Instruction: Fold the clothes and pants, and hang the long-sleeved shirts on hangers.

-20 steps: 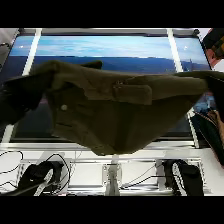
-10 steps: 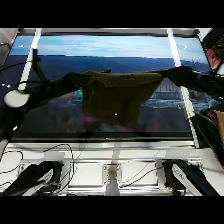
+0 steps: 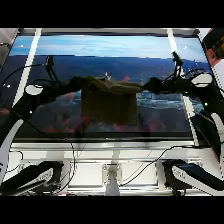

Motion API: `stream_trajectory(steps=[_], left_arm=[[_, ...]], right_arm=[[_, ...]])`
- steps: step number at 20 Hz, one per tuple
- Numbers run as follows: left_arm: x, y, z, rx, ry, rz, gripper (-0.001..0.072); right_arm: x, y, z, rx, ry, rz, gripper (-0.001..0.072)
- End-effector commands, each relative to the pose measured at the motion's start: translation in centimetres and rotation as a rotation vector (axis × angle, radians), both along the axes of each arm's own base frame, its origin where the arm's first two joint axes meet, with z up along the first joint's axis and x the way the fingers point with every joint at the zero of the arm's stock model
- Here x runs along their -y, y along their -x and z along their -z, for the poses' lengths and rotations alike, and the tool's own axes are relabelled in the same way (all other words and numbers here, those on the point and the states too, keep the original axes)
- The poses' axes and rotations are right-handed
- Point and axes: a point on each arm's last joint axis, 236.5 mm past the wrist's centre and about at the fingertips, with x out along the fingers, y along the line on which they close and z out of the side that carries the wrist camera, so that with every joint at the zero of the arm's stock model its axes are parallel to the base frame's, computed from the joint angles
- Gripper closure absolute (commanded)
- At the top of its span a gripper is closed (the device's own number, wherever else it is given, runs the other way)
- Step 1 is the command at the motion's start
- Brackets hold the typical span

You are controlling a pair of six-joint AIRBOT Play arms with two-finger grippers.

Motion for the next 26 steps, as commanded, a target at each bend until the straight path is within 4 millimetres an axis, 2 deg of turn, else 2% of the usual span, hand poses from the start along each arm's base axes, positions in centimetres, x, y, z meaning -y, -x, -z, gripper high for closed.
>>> stream_trajectory(steps=[1, 3, 5, 6, 9, 11, 12, 13, 14, 15, 16, 18, 21, 24, 26], left_arm=[[-2.6, 3.9, 4.9, -0.168, -0.160, 0.133, 0.0674], [-4.2, 7.1, 7.6, -0.292, -0.285, 0.213, 0.0674], [-4.6, 9.9, 8.8, -0.380, -0.330, 0.298, 0.0673], [-4.5, 10.6, 9.0, -0.403, -0.333, 0.321, 0.0674], [-4.4, 9.9, 9.3, -0.398, -0.322, 0.303, 0.0673], [-4.1, 9.7, 9.3, -0.397, -0.304, 0.294, 0.0671], [-3.9, 9.7, 9.2, -0.398, -0.293, 0.295, 0.0663], [-3.6, 9.8, 9.0, -0.403, -0.279, 0.299, 0.0608], [-3.5, 10.1, 8.9, -0.409, -0.273, 0.307, 0.0479], [-3.4, 10.3, 8.9, -0.415, -0.270, 0.313, 0.0376], [-3.4, 10.3, 8.9, -0.416, -0.269, 0.314, 0.0326], [-3.4, 10.3, 8.9, -0.416, -0.270, 0.314, 0.0326], [-3.5, 10.3, 9.0, -0.415, -0.273, 0.314, 0.0326], [-3.6, 10.3, 9.0, -0.416, -0.278, 0.314, 0.0327], [-3.6, 10.2, 9.0, -0.413, -0.278, 0.311, 0.0327]], right_arm=[[-0.2, 4.6, 3.0, -0.149, 0.105, -0.156, 0.0680], [-1.1, 5.8, 4.0, -0.180, 0.109, -0.191, 0.0681], [-1.9, 7.6, 5.8, -0.224, 0.130, -0.231, 0.0680], [-2.2, 8.3, 6.9, -0.238, 0.140, -0.237, 0.0681], [-2.7, 8.7, 9.8, -0.241, 0.154, -0.188, 0.0680], [-2.5, 8.3, 10.6, -0.228, 0.159, -0.160, 0.0663], [-2.4, 8.1, 10.6, -0.222, 0.163, -0.156, 0.0573], [-2.3, 8.1, 10.5, -0.218, 0.166, -0.157, 0.0425], [-2.3, 8.0, 10.5, -0.214, 0.171, -0.159, 0.0323], [-2.2, 7.9, 10.3, -0.210, 0.175, -0.162, 0.0323], [-2.1, 7.8, 10.1, -0.202, 0.182, -0.166, 0.0323], [-1.8, 7.0, 9.6, -0.173, 0.208, -0.171, 0.0323], [0.5, 4.4, 8.5, -0.105, 0.257, -0.119, 0.0323], [5.6, 1.4, 7.9, -0.087, 0.250, 0.045, 0.0323], [8.4, 1.7, 9.0, -0.168, 0.219, 0.109, 0.0323]])
